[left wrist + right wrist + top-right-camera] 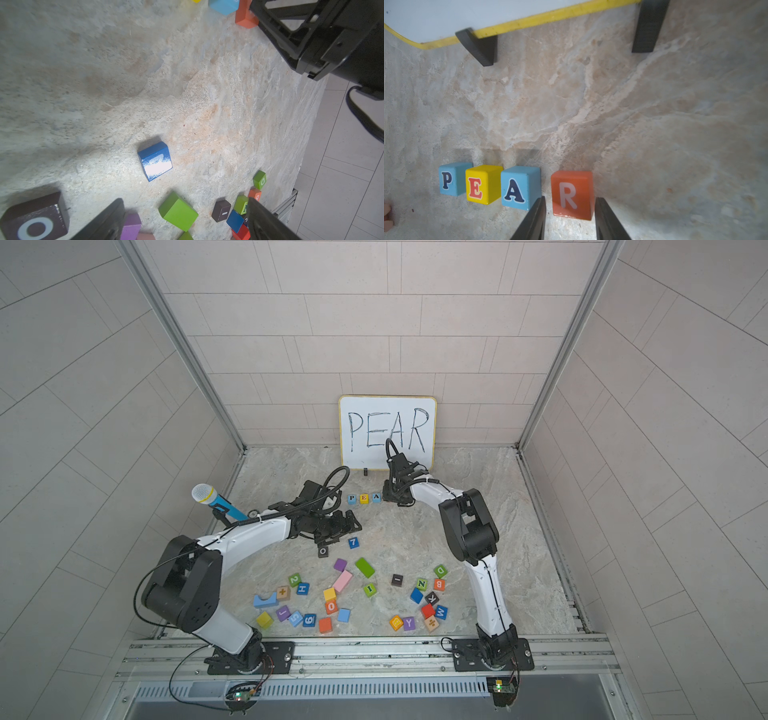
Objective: Spell the uppercase word “pear” with letter blocks
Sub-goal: Adjust the letter block at the center of the board.
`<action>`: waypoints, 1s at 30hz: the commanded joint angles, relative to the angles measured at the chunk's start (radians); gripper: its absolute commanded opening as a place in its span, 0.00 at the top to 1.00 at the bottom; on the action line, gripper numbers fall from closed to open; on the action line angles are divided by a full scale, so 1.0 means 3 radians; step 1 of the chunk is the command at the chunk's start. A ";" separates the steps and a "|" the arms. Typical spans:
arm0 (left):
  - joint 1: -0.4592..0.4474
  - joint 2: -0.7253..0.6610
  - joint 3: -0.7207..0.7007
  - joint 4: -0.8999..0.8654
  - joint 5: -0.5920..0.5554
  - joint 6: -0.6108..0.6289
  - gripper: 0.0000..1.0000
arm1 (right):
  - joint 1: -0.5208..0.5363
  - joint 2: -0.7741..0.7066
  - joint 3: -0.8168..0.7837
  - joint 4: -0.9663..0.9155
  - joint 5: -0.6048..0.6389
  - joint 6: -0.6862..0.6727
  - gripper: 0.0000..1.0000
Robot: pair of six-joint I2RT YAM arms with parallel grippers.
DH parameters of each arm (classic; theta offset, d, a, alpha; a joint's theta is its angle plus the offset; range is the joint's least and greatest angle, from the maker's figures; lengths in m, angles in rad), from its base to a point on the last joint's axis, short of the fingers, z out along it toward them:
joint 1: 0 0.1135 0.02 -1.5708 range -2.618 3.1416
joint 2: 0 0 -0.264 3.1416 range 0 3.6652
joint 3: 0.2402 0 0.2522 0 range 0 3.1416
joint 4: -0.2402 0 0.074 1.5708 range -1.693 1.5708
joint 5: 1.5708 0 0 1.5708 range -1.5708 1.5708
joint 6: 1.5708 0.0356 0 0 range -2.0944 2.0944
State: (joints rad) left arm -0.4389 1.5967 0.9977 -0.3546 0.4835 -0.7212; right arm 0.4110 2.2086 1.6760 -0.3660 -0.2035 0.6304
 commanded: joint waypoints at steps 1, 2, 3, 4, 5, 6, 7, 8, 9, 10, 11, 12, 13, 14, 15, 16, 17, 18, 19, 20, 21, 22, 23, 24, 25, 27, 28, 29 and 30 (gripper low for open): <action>0.0015 -0.0094 -0.0043 0.0006 -0.0001 0.0046 0.05 | -0.0015 -0.0123 -0.0034 -0.0022 -0.0004 0.0059 0.57; 0.0016 -0.0094 -0.0043 0.0006 -0.0001 0.0050 0.05 | -0.0013 -0.0122 -0.0038 -0.0015 -0.0014 0.0061 0.57; 0.0016 -0.0093 -0.0043 0.0006 0.0000 0.0047 0.05 | -0.0015 -0.0128 -0.0048 -0.0008 -0.0022 0.0067 0.57; 0.0017 -0.0098 -0.0046 0.0006 -0.0001 0.0047 0.05 | -0.0012 -0.0127 -0.0054 -0.0003 -0.0027 0.0070 0.58; 0.0016 -0.0103 -0.0043 0.0006 0.0002 0.0049 0.05 | -0.0014 -0.0127 -0.0059 0.0003 -0.0032 0.0077 0.57; 0.0020 -0.0103 -0.0044 0.0002 -0.0001 0.0047 0.05 | -0.0014 -0.0129 -0.0059 0.0003 -0.0032 0.0080 0.57; 0.0019 -0.0110 -0.0047 0.0002 -0.0004 0.0049 0.05 | -0.0013 -0.0131 -0.0059 0.0003 -0.0032 0.0082 0.57; 0.0019 -0.0111 -0.0043 0.0001 -0.0001 0.0056 0.05 | -0.0012 -0.0132 -0.0064 0.0003 -0.0032 0.0082 0.58; 0.0020 -0.0112 -0.0048 0.0001 -0.0001 0.0054 0.05 | -0.0012 -0.0134 -0.0064 0.0006 -0.0032 0.0082 0.57; 0.0017 -0.0112 -0.0049 0.0001 -0.0001 0.0056 0.05 | -0.0011 -0.0134 -0.0064 0.0008 -0.0029 0.0083 0.58; 0.0018 -0.0112 -0.0055 0.0001 -0.0001 0.0057 0.05 | -0.0011 -0.0135 -0.0064 0.0008 -0.0032 0.0082 0.57; 0.0023 -0.0118 -0.0053 0.0001 -0.0006 0.0057 0.05 | -0.0012 -0.0140 -0.0064 0.0008 -0.0032 0.0082 0.57; 0.0023 -0.0118 -0.0057 0.0001 -0.0005 0.0057 0.05 | -0.0015 -0.0140 -0.0064 0.0008 -0.0026 0.0082 0.57; 0.0022 -0.0121 -0.0059 0.0001 -0.0006 0.0057 0.05 | -0.0015 -0.0142 -0.0064 0.0008 -0.0031 0.0082 0.57; 0.0023 -0.0118 -0.0060 0.0002 -0.0006 0.0057 0.05 | -0.0011 -0.0143 -0.0069 0.0008 -0.0035 0.0087 0.57; 0.0023 -0.0116 -0.0063 0.0001 -0.0006 0.0057 0.05 | -0.0013 -0.0150 -0.0069 0.0013 -0.0038 0.0090 0.57; 0.0022 -0.0114 -0.0059 0.0006 -0.0006 0.0057 0.05 | -0.0013 -0.0151 -0.0074 0.0013 -0.0043 0.0088 0.58; 0.0028 -0.0114 -0.0061 0.0007 -0.0006 0.0058 0.05 | -0.0015 -0.0155 -0.0078 0.0013 -0.0043 0.0092 0.57; 0.0028 -0.0116 -0.0059 0.0007 -0.0006 0.0057 0.05 | -0.0015 -0.0160 -0.0080 0.0014 -0.0041 0.0090 0.57; 0.0027 -0.0115 -0.0062 0.0006 -0.0006 0.0059 0.05 | -0.0014 -0.0170 -0.0090 0.0013 -0.0039 0.0087 0.57; 0.0029 -0.0114 -0.0062 0.0001 -0.0006 0.0056 0.05 | -0.0012 -0.0181 -0.0099 0.0013 -0.0029 0.0082 0.58; 0.0028 -0.0118 -0.0061 -0.0002 -0.0009 0.0057 0.05 | -0.0013 -0.0202 -0.0112 0.0013 -0.0023 0.0077 0.57; 0.0031 -0.0118 -0.0054 -0.0009 -0.0015 0.0064 0.05 | -0.0011 -0.0237 -0.0133 0.0009 -0.0010 0.0069 0.58; 0.0032 -0.0118 -0.0045 -0.0035 -0.0025 0.0076 0.05 | -0.0012 -0.0277 -0.0153 0.0013 0.0007 0.0062 0.57; 0.0035 -0.0123 -0.0034 -0.0065 -0.0034 0.0094 0.05 | -0.0007 -0.0313 -0.0166 0.0015 0.0031 0.0058 0.57; 0.0032 -0.0154 -0.0013 -0.0127 -0.0079 0.0148 0.05 | -0.0008 -0.0401 -0.0180 -0.0033 0.0060 0.0018 0.58; 0.0033 -0.0172 -0.0005 -0.0155 -0.0108 0.0172 0.05 | -0.0009 -0.0457 -0.0198 -0.0058 0.0090 -0.0015 0.57; 0.0034 -0.0195 0.0019 -0.0227 -0.0160 0.0214 0.05 | -0.0006 -0.0540 -0.0249 -0.0068 0.0148 -0.0060 0.57; 0.0031 -0.0224 0.0050 -0.0306 -0.0221 0.0260 0.05 | -0.0009 -0.0636 -0.0332 -0.0068 0.0222 -0.0110 0.57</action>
State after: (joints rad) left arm -0.4339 1.5791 0.9939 -0.3817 0.4622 -0.6914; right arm 0.4114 2.1162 1.6001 -0.3664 -0.1967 0.6270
